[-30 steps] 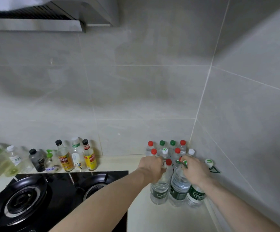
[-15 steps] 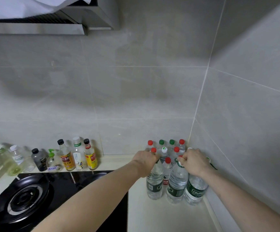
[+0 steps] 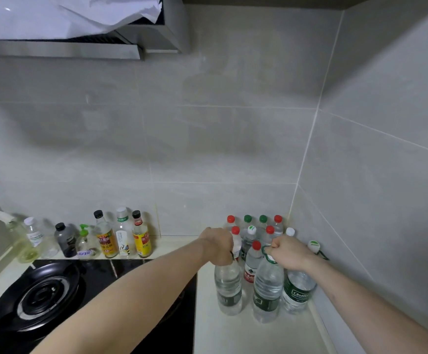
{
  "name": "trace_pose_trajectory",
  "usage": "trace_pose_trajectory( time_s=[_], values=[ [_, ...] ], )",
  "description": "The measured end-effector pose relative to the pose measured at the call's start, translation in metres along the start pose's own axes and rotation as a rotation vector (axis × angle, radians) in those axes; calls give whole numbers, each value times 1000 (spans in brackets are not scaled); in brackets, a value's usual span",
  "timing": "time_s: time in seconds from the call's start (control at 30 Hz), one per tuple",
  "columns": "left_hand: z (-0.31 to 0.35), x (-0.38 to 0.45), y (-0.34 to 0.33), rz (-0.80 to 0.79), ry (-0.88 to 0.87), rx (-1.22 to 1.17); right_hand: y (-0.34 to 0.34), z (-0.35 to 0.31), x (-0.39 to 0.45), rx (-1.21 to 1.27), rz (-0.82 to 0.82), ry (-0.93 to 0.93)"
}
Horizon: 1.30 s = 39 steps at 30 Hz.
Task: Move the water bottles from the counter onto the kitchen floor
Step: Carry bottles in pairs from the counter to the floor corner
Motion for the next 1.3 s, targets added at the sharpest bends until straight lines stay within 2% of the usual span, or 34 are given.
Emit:
trace_pose_trajectory(
  time_s=[0.1,0.27,0.4,0.63,0.8,0.93,1.07,1.3],
  values=[
    [-31,-29,-8,-21,119,-285,-1,-25,-7,-21,21,70],
    [-64,-110,-18,75,217,-538,-12,-89,-34,46,14,224],
    [-96,-199,-35,144,349,-708,-39,-147,-63,31,-57,337],
    [-152,-344,-60,259,545,-684,-117,-274,-128,-150,-217,599],
    [-199,-454,-92,315,740,-705,-186,-357,-179,-166,-323,751],
    [-231,-549,-126,320,863,-797,-243,-429,-232,-199,-390,862],
    [-251,-637,-162,297,986,-759,-307,-490,-282,-241,-450,935],
    [-247,-783,-242,243,1280,-822,-420,-566,-372,-330,-618,1120]
  ],
)
Point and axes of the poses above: each hand's wrist, its own x-axis towards the middle knuckle, its own y-axis out of the back of the hand, z = x × y, the point moved 9 cm from there along x, towards the middle knuckle, and after that the axes turned 8 degrees about x, right-handed, at the moved point
